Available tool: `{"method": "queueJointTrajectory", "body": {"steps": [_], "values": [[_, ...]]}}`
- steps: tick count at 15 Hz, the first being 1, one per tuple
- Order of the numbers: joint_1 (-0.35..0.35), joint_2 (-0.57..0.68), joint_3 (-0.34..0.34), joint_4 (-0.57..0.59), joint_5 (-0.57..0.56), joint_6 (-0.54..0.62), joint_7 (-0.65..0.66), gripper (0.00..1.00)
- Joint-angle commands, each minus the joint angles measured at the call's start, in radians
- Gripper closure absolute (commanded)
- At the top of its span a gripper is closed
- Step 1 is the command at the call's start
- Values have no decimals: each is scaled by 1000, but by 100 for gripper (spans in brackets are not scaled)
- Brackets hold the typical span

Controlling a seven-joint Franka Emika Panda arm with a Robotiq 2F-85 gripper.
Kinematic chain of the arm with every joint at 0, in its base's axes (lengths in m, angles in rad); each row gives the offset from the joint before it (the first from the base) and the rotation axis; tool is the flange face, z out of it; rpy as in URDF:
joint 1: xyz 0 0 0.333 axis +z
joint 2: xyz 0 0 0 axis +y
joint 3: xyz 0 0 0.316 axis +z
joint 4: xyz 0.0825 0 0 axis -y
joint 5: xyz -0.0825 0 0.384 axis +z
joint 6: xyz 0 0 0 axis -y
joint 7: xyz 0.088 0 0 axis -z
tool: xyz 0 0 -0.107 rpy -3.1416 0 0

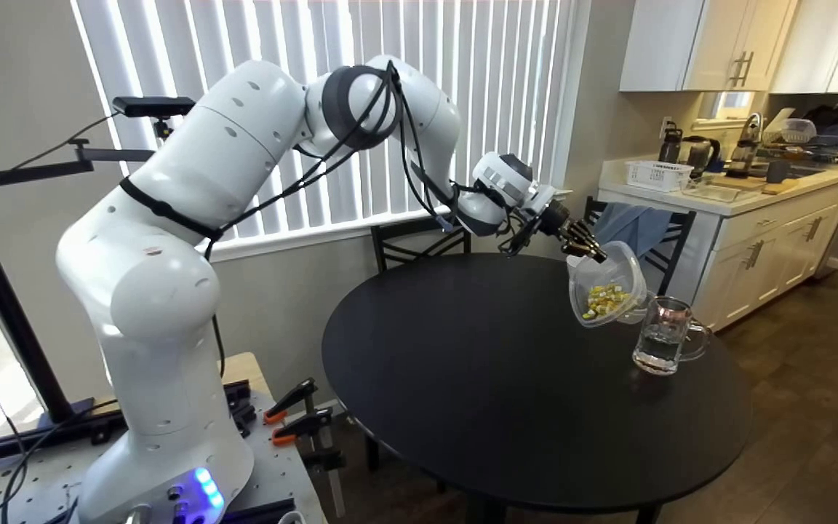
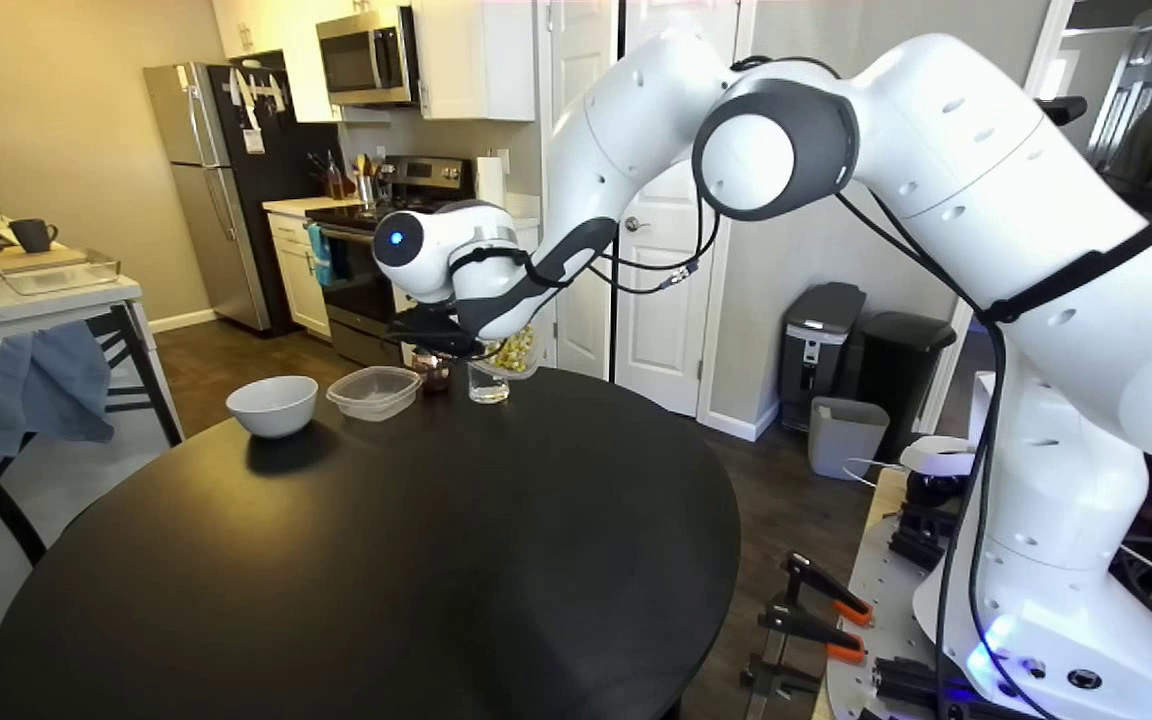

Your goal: Pour the contents of the lunchbox onto the table

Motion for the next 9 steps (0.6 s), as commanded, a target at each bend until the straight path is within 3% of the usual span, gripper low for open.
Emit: {"method": "queueJointTrajectory", "body": {"steps": [1,9], "values": [[51,86,-17,126,-152,-78,183,98],[73,247,1,234,-569,-284,588,98]]}}
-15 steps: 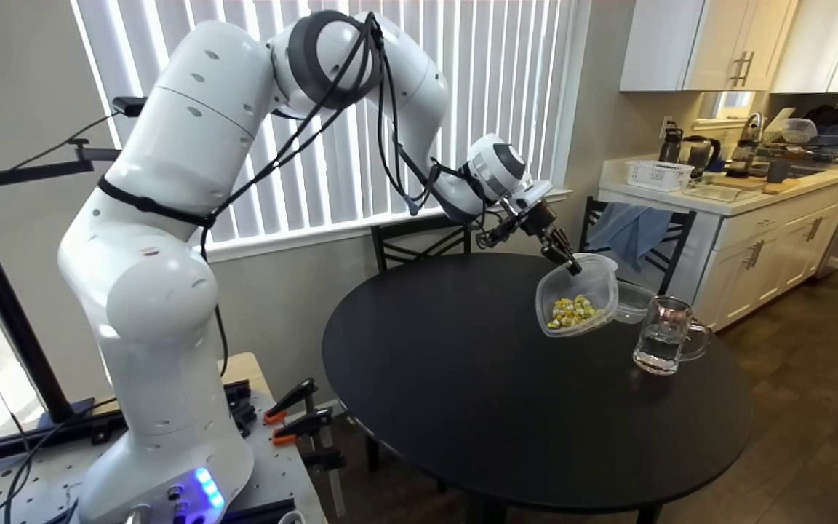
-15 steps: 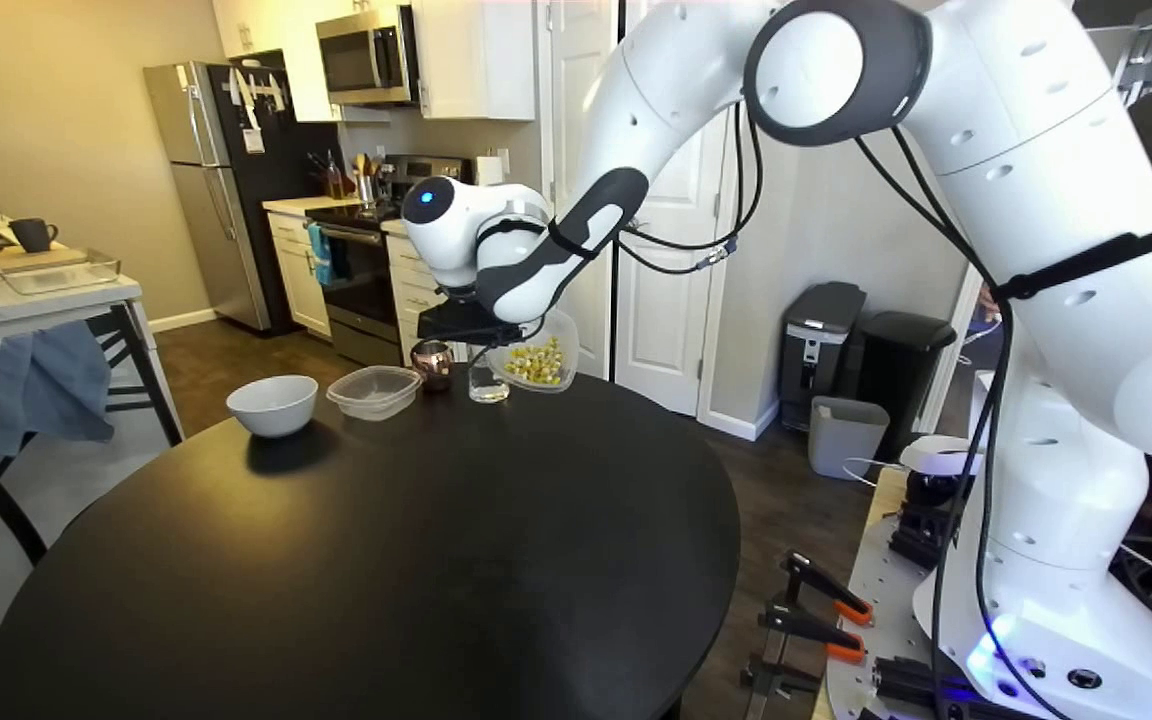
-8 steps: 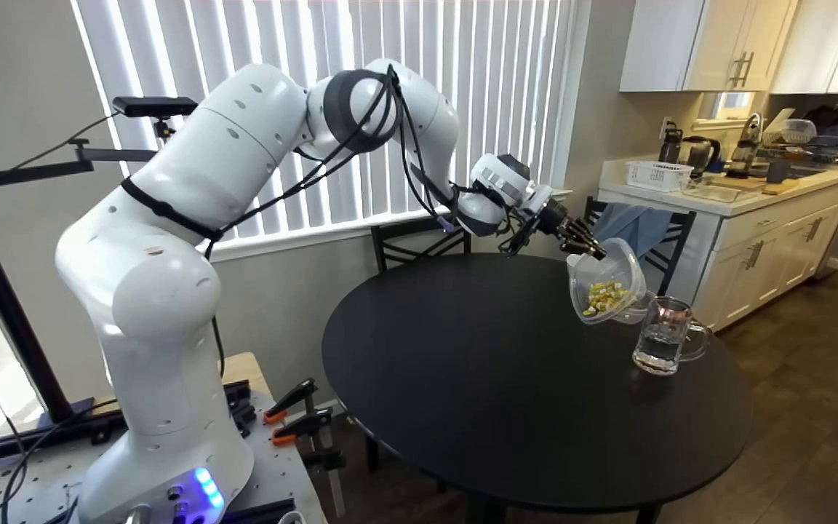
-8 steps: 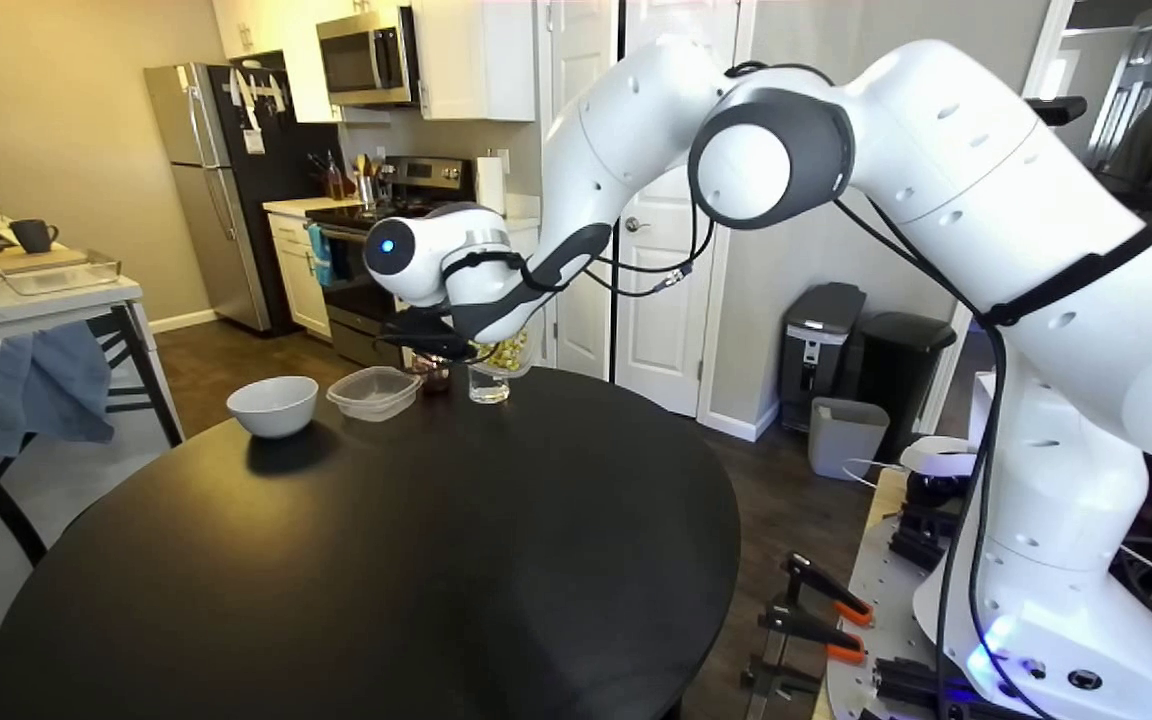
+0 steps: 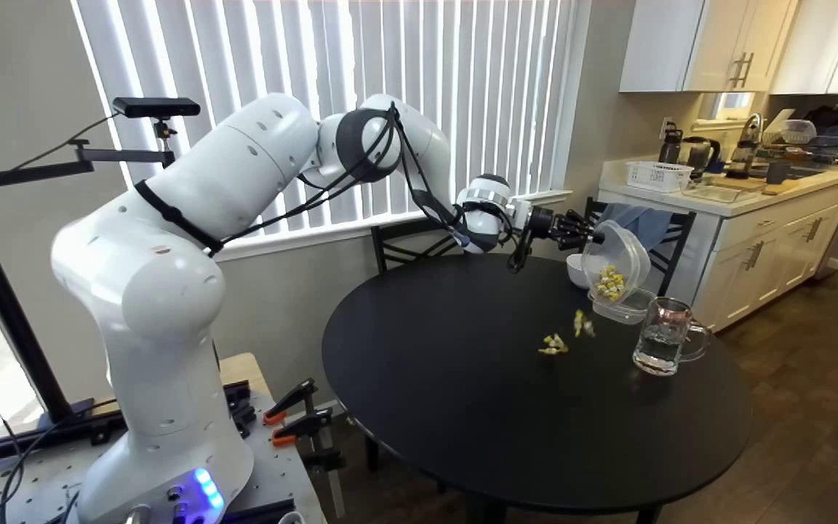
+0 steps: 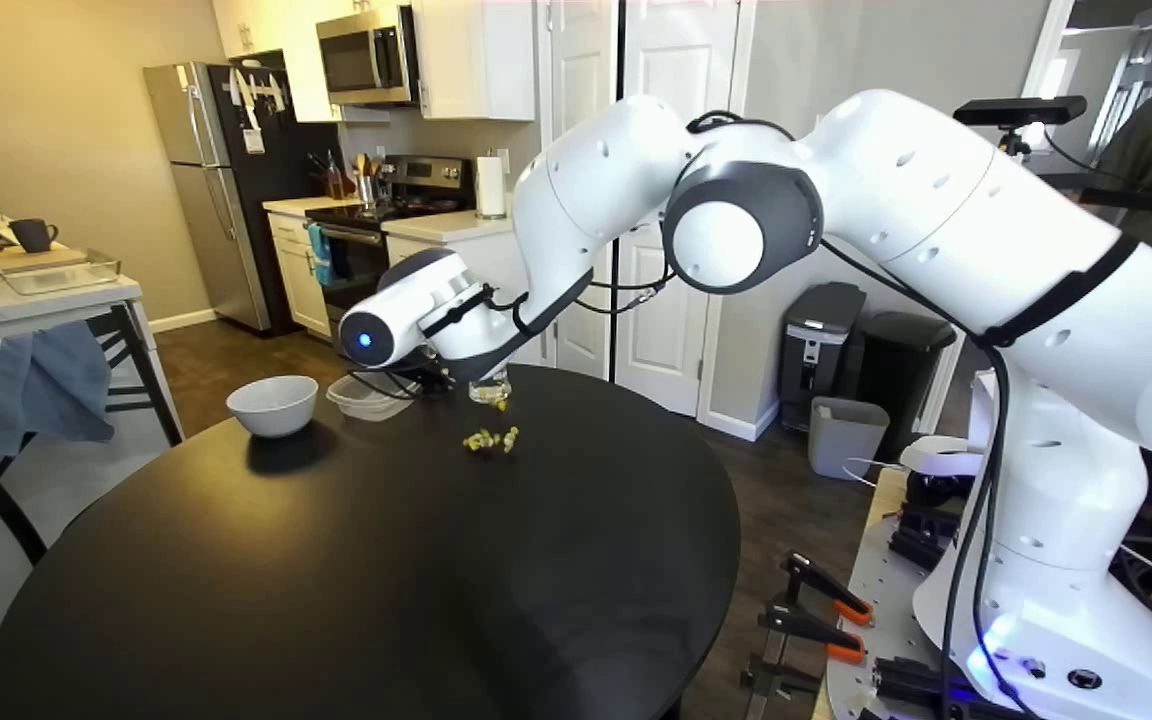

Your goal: Pour the contents of the lunchbox onto the table

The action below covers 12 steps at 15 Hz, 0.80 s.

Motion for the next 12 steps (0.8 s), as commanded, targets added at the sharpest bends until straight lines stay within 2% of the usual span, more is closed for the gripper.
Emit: {"method": "queueJointTrajectory", "body": {"steps": [1,4,8,9,12], "values": [[-29,149,33,208,-125,-141,43,98],[-28,230,54,318,-183,-225,38,98],[-22,326,57,455,-218,-275,33,98],[-21,340,56,471,-224,-279,33,98],[-12,312,41,394,-198,-270,35,98]]}}
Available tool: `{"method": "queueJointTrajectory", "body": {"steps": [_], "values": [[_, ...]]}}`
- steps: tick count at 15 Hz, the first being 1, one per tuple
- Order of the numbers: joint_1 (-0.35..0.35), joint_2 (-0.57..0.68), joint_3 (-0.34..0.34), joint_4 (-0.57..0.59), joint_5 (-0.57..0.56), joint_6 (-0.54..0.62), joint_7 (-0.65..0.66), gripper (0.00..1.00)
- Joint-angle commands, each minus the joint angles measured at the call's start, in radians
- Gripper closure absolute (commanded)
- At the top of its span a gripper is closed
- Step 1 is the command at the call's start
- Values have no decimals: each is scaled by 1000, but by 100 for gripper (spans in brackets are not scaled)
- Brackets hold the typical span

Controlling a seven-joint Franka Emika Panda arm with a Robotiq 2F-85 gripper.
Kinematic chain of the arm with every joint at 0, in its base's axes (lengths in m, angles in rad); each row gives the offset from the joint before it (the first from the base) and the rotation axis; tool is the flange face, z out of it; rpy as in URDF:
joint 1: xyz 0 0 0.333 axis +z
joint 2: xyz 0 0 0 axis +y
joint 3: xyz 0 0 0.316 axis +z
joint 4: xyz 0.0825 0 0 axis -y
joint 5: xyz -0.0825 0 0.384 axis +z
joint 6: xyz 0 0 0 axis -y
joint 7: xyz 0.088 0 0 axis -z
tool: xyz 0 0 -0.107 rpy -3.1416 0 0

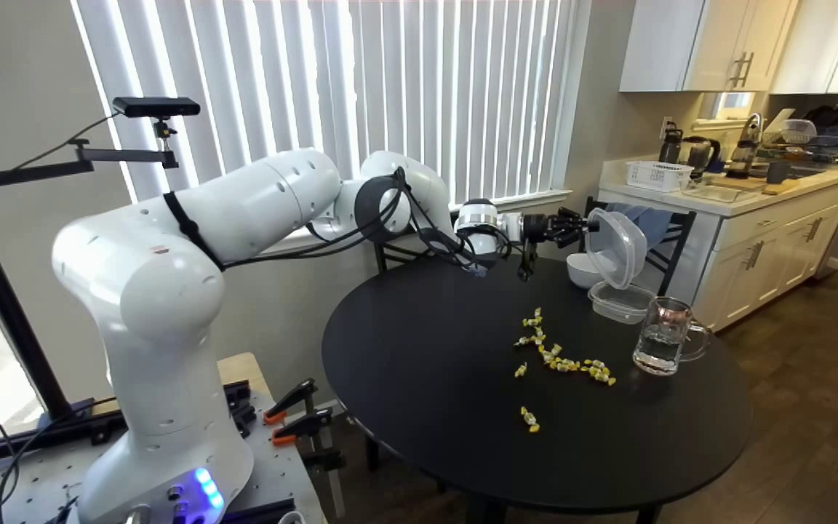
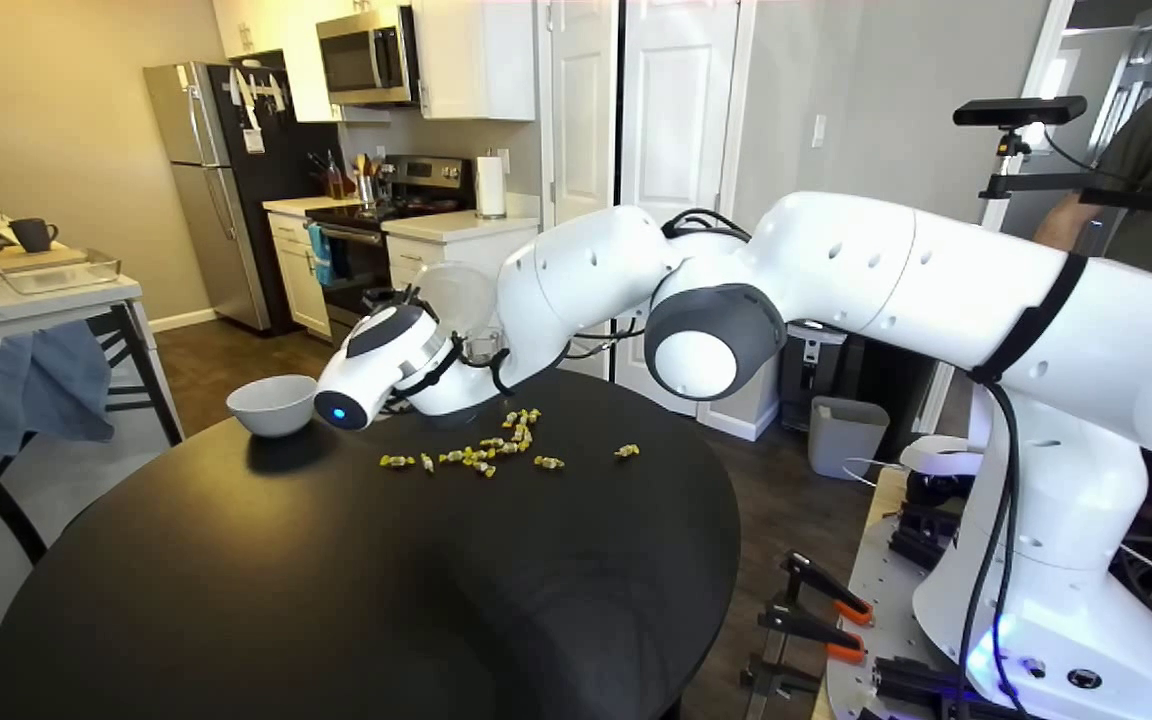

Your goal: Pour the contents of the lunchbox onto the table

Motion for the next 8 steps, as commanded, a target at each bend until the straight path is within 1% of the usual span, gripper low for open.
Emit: {"method": "queueJointTrajectory", "body": {"steps": [1,5,8], "values": [[-2,0,-9,-25,-2,-14,-9,98],[-7,-23,-28,-68,-30,52,-107,98],[-10,-28,-43,-66,-31,97,-164,98]]}}
